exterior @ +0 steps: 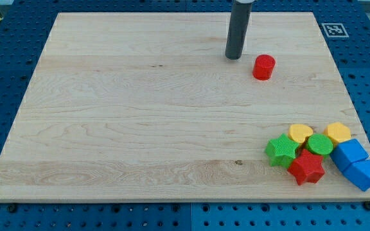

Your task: Push the red circle towards the group of blocks

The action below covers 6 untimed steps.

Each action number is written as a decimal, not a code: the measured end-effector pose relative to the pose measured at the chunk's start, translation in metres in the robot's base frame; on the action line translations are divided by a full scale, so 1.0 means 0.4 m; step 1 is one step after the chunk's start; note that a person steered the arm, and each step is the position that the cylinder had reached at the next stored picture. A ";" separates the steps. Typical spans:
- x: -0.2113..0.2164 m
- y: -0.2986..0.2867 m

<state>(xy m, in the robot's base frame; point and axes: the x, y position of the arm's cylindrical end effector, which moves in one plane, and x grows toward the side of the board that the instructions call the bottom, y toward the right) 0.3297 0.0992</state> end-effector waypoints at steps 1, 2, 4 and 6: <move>0.000 0.059; 0.000 0.114; 0.000 0.149; 0.000 0.126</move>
<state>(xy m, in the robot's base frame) 0.3298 0.1496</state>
